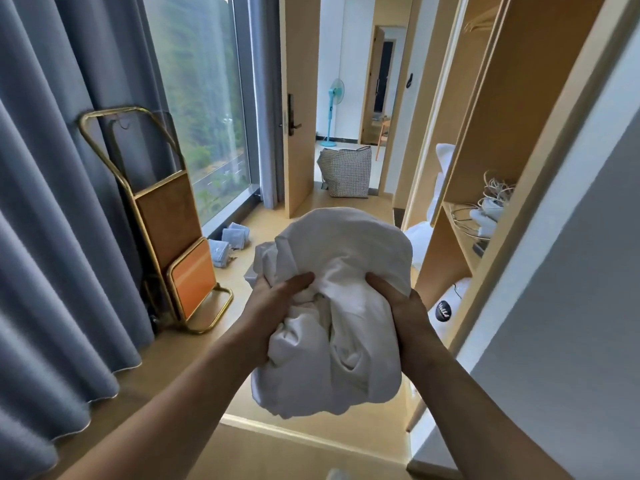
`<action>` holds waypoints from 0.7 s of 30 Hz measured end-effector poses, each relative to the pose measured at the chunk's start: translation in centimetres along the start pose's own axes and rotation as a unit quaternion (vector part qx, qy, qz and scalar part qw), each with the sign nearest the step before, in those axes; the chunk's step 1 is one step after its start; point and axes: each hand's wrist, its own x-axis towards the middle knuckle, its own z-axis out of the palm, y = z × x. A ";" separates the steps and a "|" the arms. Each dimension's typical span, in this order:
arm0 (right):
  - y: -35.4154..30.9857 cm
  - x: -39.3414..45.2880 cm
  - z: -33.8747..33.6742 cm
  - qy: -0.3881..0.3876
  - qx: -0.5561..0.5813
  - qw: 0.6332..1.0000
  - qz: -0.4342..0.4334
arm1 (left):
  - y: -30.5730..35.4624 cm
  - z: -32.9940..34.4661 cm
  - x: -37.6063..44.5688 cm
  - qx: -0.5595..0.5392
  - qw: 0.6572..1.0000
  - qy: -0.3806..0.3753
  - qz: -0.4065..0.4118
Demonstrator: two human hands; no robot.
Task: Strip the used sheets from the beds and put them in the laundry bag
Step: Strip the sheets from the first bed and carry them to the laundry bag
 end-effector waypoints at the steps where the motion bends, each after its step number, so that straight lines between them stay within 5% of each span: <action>1: 0.3 2.5 0.7 0.008 -0.001 1.000 0.000 | -0.1 -0.2 2.5 -0.002 1.000 0.005 0.001; 15: -2.5 38.0 9.1 0.012 -0.016 0.999 0.043 | 2.7 0.6 39.2 -0.009 0.999 0.041 -0.025; 21: -3.0 50.3 10.6 0.044 -0.038 0.996 0.072 | 2.2 1.2 53.5 -0.013 0.998 -0.043 -0.042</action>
